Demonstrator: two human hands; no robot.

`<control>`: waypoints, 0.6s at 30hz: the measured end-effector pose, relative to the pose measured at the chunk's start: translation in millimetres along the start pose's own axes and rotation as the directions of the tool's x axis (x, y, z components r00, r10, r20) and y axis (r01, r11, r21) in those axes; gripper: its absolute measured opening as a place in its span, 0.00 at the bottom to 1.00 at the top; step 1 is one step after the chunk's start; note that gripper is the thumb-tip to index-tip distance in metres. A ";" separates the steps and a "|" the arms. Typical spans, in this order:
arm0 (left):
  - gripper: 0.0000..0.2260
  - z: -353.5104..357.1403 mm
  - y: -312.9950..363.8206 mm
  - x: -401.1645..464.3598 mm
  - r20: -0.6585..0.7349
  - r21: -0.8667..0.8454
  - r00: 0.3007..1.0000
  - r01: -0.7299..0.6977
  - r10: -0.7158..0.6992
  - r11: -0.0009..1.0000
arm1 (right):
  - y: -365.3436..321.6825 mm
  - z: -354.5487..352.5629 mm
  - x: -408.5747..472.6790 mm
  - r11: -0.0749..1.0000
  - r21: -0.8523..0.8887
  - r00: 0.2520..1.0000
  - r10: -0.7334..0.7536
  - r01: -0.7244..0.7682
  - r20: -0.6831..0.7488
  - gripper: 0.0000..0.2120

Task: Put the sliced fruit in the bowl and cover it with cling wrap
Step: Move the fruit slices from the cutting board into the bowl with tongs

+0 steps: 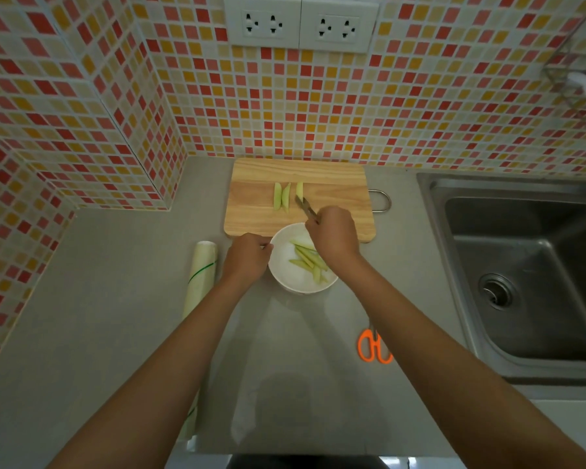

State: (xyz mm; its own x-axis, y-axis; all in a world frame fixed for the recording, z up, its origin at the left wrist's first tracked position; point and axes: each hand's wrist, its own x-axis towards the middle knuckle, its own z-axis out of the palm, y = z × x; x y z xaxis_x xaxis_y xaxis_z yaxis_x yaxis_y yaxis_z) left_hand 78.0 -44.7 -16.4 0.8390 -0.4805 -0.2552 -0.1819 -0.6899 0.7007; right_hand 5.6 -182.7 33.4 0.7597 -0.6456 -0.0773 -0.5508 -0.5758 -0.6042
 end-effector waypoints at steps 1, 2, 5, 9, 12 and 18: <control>0.12 0.0 0.2 -0.1 0.002 0.003 1.000 0.002 -0.002 1.000 | 4.7 -4.1 -16.7 1.000 0.005 1.000 -0.007 0.007 -0.001 0.21; 0.12 0.1 0.1 -0.2 0.004 0.006 1.000 0.004 -0.004 1.000 | 10.2 -7.2 -33.7 1.000 -0.004 1.000 -0.011 0.011 0.009 0.21; 0.12 0.3 0.8 -0.4 0.000 0.023 1.000 0.005 -0.005 1.000 | 24.0 -9.7 -76.9 0.998 -0.058 0.996 0.007 -0.002 0.087 0.17; 0.12 0.8 2.3 -0.3 -0.009 0.050 1.000 -0.007 0.008 0.999 | 25.9 -6.1 -99.6 0.979 -0.204 0.989 0.014 0.016 0.147 0.13; 0.12 0.8 2.1 0.0 -0.011 0.051 1.000 -0.003 0.004 0.999 | 15.9 -12.8 -82.3 0.984 -0.176 0.999 -0.013 0.020 0.044 0.17; 0.12 2.7 0.2 2.2 -0.019 0.001 1.000 0.006 -0.006 1.000 | -16.2 -4.2 7.4 0.988 -0.146 0.999 -0.035 0.039 0.031 0.13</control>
State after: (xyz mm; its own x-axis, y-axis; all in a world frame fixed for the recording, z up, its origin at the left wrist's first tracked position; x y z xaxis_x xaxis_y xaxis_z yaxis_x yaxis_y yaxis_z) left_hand 78.4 -47.4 -18.6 0.8496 -0.4661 -0.2467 -0.1772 -0.6930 0.6988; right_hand 18.7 -180.2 45.9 0.7890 -0.6092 -0.0802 -0.5649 -0.6679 -0.4845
